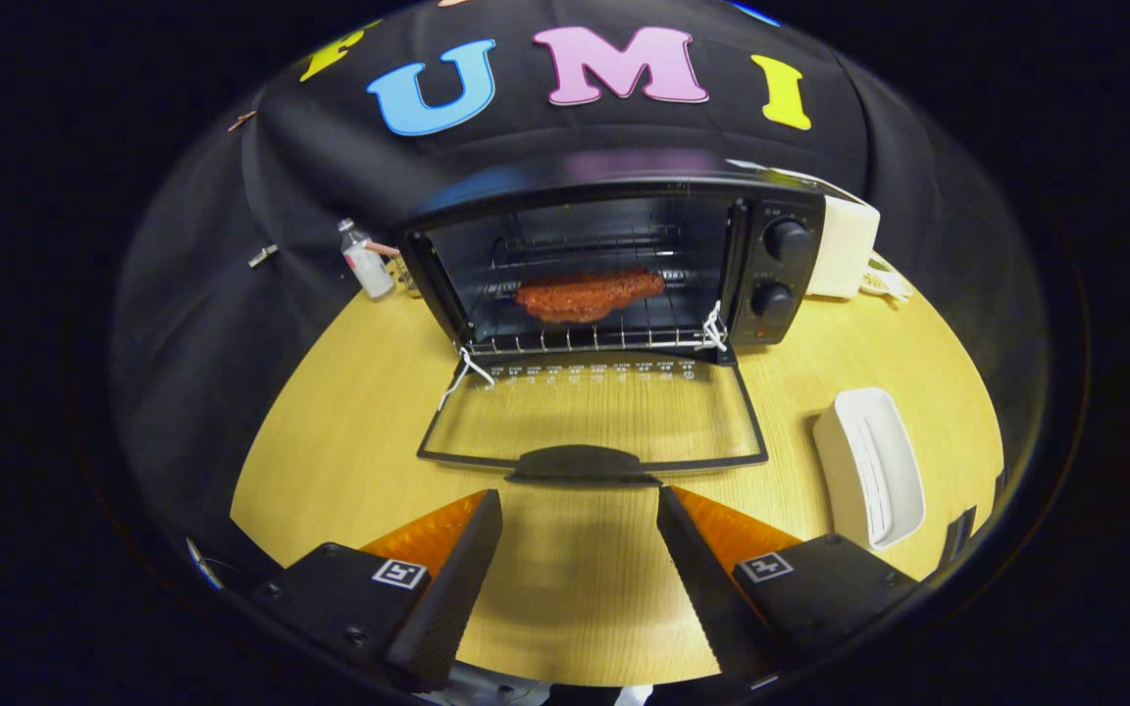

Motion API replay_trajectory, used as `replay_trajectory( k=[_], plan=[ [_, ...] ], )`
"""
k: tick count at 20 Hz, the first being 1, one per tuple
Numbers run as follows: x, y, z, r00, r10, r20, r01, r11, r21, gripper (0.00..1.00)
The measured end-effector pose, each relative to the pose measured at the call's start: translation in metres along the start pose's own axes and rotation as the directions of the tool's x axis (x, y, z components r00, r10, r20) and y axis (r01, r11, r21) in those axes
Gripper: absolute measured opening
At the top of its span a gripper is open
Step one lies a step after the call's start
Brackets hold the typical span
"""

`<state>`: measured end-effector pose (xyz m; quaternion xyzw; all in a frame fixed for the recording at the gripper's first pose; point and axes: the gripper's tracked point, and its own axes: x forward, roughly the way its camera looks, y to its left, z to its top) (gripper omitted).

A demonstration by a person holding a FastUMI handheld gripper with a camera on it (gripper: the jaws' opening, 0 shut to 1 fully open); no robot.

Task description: Open the toaster oven, put the food inside, and close the toaster oven door.

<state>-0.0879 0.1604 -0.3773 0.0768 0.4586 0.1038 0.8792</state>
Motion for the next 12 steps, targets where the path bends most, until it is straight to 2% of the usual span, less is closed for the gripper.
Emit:
replay_trajectory(
  k=[8, 12],
  plan=[
    [0.034, -0.005, -0.030, 0.990, -0.089, -0.109, 0.080, 0.994, -0.080, 0.99],
    [0.048, -0.002, -0.030, 0.985, -0.114, -0.130, 0.108, 0.993, -0.052, 0.99]
  ],
)
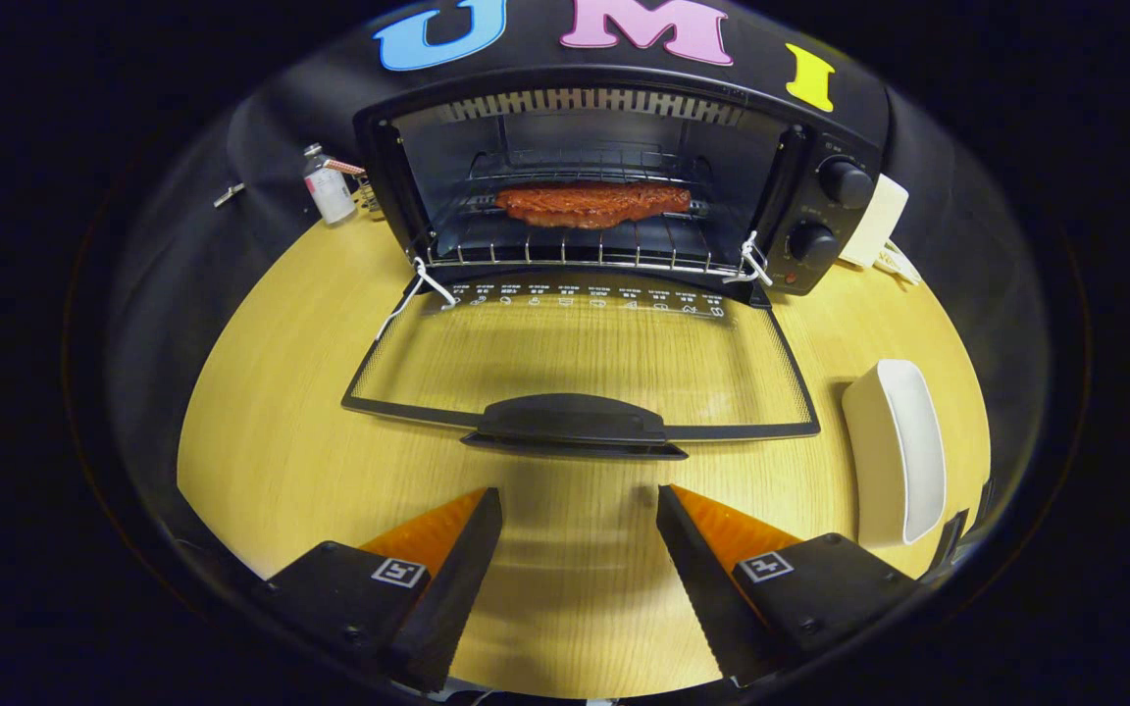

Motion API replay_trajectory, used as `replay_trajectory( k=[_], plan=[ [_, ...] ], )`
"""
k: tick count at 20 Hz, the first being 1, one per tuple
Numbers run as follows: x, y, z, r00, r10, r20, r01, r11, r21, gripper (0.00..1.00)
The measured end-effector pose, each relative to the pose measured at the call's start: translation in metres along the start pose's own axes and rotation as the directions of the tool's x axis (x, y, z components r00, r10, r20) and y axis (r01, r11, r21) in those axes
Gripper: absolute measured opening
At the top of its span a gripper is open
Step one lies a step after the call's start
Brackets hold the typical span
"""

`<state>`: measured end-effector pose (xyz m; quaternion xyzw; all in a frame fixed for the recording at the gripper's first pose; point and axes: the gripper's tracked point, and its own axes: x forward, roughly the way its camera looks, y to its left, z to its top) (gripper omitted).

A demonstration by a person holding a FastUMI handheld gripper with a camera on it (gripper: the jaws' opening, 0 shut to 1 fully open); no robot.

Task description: Open the toaster oven, put the food inside, and close the toaster oven door.

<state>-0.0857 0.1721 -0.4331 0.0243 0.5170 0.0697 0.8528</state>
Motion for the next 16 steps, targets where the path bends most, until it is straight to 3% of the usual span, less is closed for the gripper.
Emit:
replay_trajectory(
  k=[7, 16],
  plan=[
    [0.017, -0.009, 0.006, 0.998, -0.063, -0.001, 0.063, 0.996, 0.056, 0.99],
    [-0.015, -0.009, 0.023, 0.995, -0.043, 0.087, 0.038, 0.998, 0.056, 0.99]
  ],
)
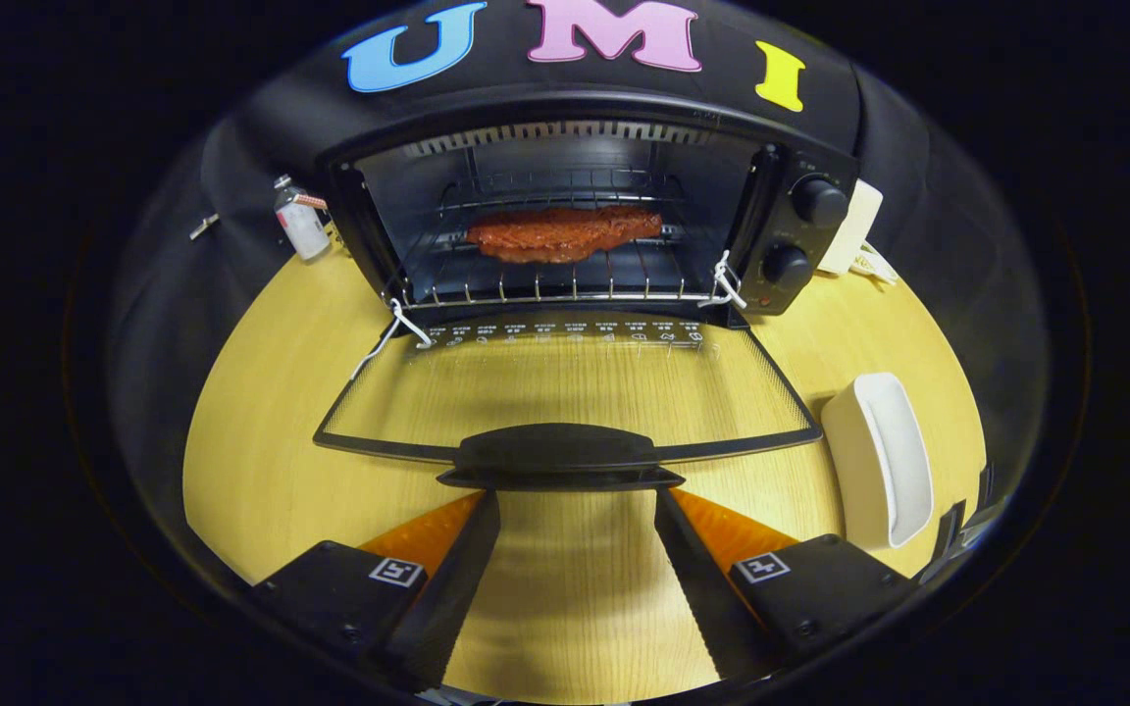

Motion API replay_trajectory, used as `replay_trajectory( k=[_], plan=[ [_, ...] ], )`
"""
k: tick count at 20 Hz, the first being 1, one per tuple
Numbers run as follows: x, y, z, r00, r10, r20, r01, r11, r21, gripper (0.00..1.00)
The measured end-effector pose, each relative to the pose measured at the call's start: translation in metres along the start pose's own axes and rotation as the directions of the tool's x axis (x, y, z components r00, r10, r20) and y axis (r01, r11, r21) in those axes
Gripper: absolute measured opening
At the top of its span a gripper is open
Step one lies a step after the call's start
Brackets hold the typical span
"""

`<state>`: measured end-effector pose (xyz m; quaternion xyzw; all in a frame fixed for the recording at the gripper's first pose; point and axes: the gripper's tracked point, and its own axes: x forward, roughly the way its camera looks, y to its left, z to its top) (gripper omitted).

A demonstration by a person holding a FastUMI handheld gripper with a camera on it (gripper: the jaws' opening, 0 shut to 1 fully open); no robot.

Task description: Open the toaster oven, put the food inside, and close the toaster oven door.

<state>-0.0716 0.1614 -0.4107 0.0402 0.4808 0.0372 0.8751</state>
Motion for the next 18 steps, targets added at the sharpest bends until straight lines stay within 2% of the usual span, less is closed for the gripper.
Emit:
replay_trajectory(
  k=[11, 18],
  plan=[
    [-0.038, 0.007, 0.089, 0.980, 0.027, 0.199, -0.034, 0.999, 0.029, 0.99],
    [-0.038, 0.005, 0.164, 0.956, 0.027, 0.291, -0.026, 1.000, -0.008, 0.98]
  ],
)
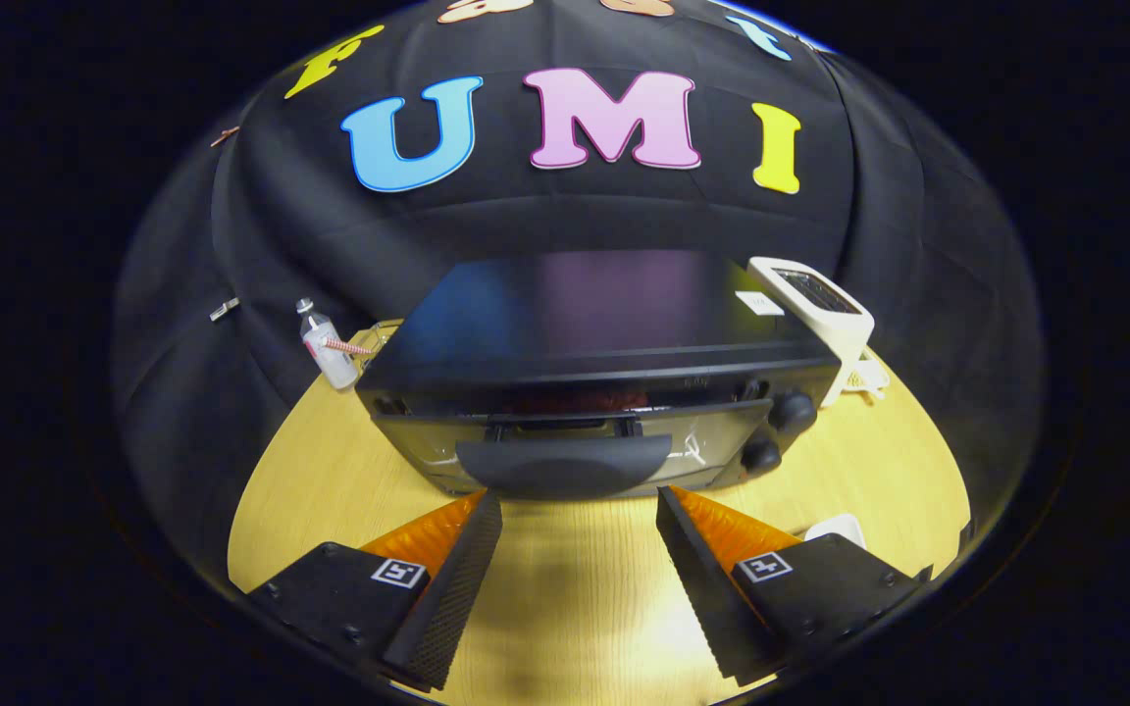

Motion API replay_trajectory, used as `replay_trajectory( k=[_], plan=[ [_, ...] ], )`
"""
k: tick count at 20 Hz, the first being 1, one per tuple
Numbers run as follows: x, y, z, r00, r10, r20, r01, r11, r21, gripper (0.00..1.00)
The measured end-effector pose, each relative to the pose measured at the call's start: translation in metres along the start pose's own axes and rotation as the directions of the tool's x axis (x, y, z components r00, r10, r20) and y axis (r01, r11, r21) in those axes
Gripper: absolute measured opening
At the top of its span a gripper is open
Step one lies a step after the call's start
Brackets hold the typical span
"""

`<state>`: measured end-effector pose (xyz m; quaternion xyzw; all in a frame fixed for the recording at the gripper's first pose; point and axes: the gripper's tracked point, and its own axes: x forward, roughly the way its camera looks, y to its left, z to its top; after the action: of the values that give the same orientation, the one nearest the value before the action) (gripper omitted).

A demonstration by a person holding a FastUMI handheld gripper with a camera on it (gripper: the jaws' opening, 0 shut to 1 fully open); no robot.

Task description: Open the toaster oven, put the food inside, and close the toaster oven door.

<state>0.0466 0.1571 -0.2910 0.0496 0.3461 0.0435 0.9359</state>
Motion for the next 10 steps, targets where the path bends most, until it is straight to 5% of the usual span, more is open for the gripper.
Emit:
replay_trajectory(
  k=[10],
  plan=[
    [-0.046, -0.014, 0.012, 0.996, 0.027, 0.082, -0.023, 0.998, -0.052, 0.99]
  ],
)
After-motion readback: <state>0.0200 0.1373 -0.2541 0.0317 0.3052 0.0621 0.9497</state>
